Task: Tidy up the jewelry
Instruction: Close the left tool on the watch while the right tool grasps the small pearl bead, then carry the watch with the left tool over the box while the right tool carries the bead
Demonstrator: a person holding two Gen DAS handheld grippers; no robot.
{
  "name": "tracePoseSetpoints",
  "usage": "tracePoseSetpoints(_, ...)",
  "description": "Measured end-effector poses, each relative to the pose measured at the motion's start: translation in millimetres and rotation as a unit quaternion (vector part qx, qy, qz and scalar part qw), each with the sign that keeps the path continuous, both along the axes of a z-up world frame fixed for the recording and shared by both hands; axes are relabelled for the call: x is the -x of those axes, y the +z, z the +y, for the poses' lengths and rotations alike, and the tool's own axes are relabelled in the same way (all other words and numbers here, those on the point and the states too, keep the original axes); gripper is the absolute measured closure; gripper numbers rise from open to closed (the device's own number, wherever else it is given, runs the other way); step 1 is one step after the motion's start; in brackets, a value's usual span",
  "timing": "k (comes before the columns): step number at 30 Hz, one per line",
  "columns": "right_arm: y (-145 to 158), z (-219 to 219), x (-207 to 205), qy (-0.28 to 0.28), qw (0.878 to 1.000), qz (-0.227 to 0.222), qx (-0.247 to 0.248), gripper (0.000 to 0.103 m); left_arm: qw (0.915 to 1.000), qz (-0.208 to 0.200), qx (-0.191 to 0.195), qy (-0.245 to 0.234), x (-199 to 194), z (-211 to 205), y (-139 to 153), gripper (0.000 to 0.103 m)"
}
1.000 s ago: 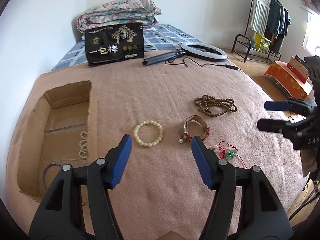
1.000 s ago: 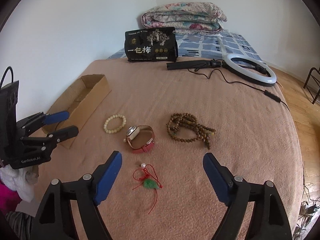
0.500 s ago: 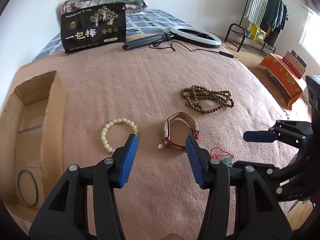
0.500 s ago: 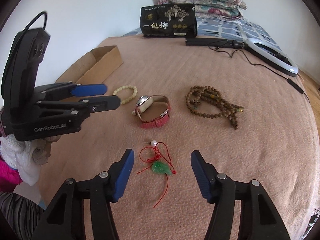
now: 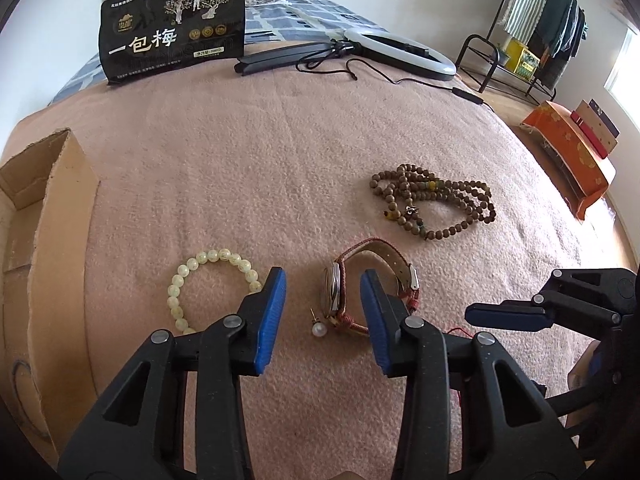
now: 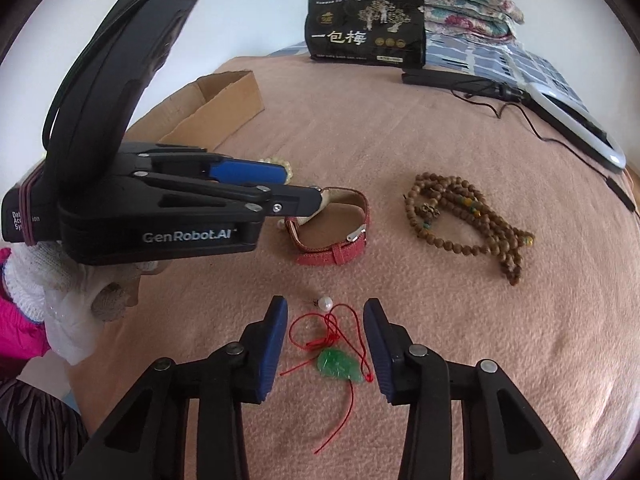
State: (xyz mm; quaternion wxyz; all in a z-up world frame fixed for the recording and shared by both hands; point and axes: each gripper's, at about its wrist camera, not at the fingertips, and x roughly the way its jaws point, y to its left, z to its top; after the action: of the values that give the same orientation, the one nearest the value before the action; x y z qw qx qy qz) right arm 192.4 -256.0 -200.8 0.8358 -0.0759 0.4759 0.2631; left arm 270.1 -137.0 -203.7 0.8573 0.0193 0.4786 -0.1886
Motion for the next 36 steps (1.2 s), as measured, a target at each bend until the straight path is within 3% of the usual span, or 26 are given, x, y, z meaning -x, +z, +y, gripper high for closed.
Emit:
tracePoseSetpoints(15, -16.7, 15.3, -13.0, 0.029, 0.999, 0.02, 0.022, 0.078, 0.9998, 0.017, 0.001, -0.006, -10.8, -4.4, -10.9, 0.068)
tracePoseSetpoints(19, -16.7, 14.6, -14.5, 0.027, 0.999, 0.023, 0.024, 0.085, 0.9997, 0.021, -0.004, -0.009, -11.9, -7.2, -15.5, 0.076)
tracePoseSetpoints(23, -16.1, 13.5, -13.1, 0.024, 0.999, 0.021, 0.021, 0.086, 0.9996, 0.026, -0.004, -0.009, -12.9, -7.9, -18.7, 0.088)
tracePoseSetpoints(25, -15.1, 12.6, -12.6, 0.018, 1.0, 0.018, 0.015, 0.086, 0.9996, 0.027, -0.003, -0.008, -13.0, -8.7, -18.7, 0.092)
tracePoseSetpoints(36, 9.8, -5.6, -11.9, -0.029, 0.999, -0.001, -0.046, 0.087, 0.9995, 0.009, 0.026, 0.017, -10.8, 2.4, 2.4, 0.093)
